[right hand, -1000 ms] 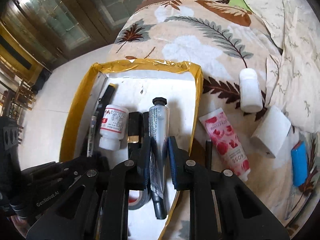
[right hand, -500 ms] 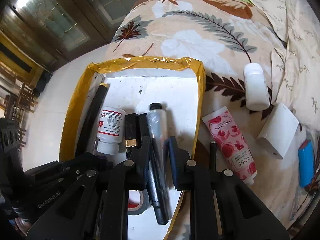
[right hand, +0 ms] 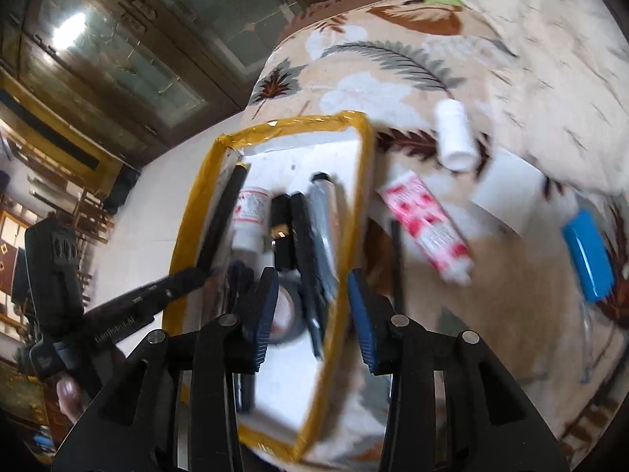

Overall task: Organize objects
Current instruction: 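Grasp a clear pen with the right tool while the left tool grasps a black marker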

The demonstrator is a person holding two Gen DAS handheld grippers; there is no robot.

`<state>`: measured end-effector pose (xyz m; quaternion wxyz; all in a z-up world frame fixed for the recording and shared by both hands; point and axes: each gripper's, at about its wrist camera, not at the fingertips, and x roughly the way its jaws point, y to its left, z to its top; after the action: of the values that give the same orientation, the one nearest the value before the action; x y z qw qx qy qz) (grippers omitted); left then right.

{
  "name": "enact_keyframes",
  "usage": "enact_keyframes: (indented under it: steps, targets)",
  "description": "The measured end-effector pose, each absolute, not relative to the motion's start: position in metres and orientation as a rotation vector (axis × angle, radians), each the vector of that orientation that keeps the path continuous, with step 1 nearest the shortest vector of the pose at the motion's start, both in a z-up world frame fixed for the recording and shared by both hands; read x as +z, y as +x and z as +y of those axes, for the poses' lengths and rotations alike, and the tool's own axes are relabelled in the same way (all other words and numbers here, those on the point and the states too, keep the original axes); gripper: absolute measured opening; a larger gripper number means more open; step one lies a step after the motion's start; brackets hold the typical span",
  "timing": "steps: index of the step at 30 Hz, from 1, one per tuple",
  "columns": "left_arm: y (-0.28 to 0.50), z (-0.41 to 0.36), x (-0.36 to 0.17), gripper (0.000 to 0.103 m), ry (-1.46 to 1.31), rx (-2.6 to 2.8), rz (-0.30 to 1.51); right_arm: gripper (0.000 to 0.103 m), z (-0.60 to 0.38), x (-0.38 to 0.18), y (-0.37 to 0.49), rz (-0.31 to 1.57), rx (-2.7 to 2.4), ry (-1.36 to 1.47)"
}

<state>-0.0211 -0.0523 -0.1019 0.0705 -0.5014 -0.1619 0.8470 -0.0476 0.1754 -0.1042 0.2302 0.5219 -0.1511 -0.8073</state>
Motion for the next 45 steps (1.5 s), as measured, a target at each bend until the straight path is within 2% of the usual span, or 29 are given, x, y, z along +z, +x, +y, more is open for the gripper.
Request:
enact_keyframes:
  steps: [2,6,12,15,20,27,33,38,40,41,45]
  targets:
    - [-0.013,-0.034,-0.097,0.059,-1.472,2.554,-0.442,0.037,0.194,-0.106,-0.039,-0.449,-2.2,1.42]
    - [-0.004,0.017,-0.094,0.064,-1.483,2.457,-0.351,0.037,0.233,-0.121,-0.025,-0.424,-2.269,1.464]
    - [-0.005,0.074,-0.104,0.064,-1.576,2.368,-0.201,0.037,0.285,-0.144,-0.01,-0.525,-2.289,1.524]
    - [-0.006,0.089,-0.107,0.064,-1.606,2.356,-0.155,0.037,0.299,-0.139,-0.011,-0.483,-2.306,1.511]
    - [-0.009,0.101,-0.108,0.064,-1.625,2.348,-0.17,0.038,0.334,-0.128,-0.016,-0.506,-2.377,1.471]
    - [-0.01,0.107,-0.105,0.063,-1.65,2.382,-0.156,0.04,0.345,-0.126,-0.037,-0.378,-2.447,1.483]
    - [-0.002,0.116,-0.08,0.062,-1.539,2.434,-0.098,0.04,0.366,-0.134,-0.027,-0.468,-2.418,1.482]
    - [-0.003,0.128,-0.09,0.062,-1.57,2.385,-0.116,0.04,0.354,-0.147,-0.016,-0.423,-2.372,1.505]
    - [-0.008,0.133,-0.1,0.057,-1.61,2.373,-0.115,0.04,0.346,-0.153,-0.016,-0.34,-2.416,1.546]
    - [-0.011,0.135,-0.104,0.055,-1.62,2.37,-0.115,0.036,0.344,-0.156,-0.017,-0.334,-2.412,1.559]
    - [-0.026,0.138,-0.121,0.046,-1.727,2.38,-0.113,0.036,0.343,-0.164,-0.019,-0.326,-2.421,1.595]
